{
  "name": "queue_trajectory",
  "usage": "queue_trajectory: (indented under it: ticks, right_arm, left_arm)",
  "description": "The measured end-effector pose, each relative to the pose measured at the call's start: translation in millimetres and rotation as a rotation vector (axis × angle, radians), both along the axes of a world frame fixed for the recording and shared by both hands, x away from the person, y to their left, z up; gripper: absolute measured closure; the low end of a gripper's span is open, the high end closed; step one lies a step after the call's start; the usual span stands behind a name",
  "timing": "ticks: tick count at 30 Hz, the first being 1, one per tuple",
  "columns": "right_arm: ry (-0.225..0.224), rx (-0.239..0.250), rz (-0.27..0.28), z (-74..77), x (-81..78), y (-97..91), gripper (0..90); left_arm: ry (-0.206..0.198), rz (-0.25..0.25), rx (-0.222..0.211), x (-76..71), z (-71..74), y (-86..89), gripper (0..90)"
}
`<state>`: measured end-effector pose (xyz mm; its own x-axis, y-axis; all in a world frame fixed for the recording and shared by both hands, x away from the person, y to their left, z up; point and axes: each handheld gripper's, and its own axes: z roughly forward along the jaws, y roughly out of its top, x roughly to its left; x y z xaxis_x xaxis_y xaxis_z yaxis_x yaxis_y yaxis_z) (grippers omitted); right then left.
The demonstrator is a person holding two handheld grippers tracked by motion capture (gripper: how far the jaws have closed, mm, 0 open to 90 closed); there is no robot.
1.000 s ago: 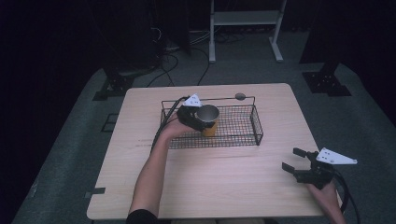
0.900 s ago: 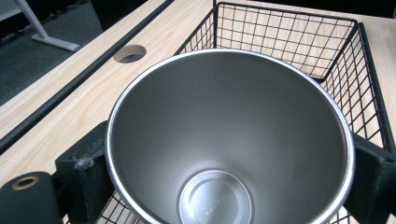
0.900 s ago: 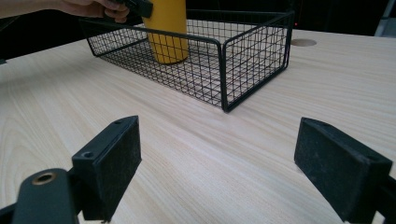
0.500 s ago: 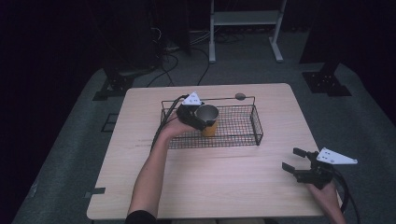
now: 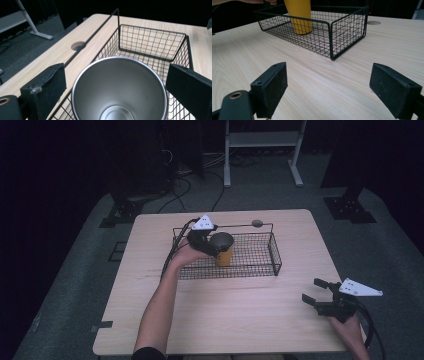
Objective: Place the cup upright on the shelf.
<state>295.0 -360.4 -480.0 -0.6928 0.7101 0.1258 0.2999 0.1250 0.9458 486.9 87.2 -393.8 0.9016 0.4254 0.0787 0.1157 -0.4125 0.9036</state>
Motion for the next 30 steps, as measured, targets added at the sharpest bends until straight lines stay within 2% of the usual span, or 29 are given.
queue_trajectory:
  ticks: [3, 15, 24, 30]
  right_arm:
    - [0.0, 0.0, 0.0, 0.0, 0.0, 0.0, 13.7]
    - [0.001, 0.001, -0.002, 0.0, 0.0, 0.1, 13.7]
    - [0.0, -0.001, -0.002, 0.0, -0.2, 0.3, 13.7]
    - [0.0, -0.002, -0.003, 0.0, -0.2, 0.5, 13.7]
  left_arm:
    - [-0.012, -0.007, -0.019, -2.9, 4.5, -0.6, 2.4]
    - [-0.035, -0.025, -0.045, -15.7, 17.1, 0.3, 2.5]
    - [-0.028, -0.015, -0.058, -27.6, 17.5, 5.8, 2.5]
    - [-0.04, -0.015, -0.081, -36.8, 18.3, 10.1, 2.5]
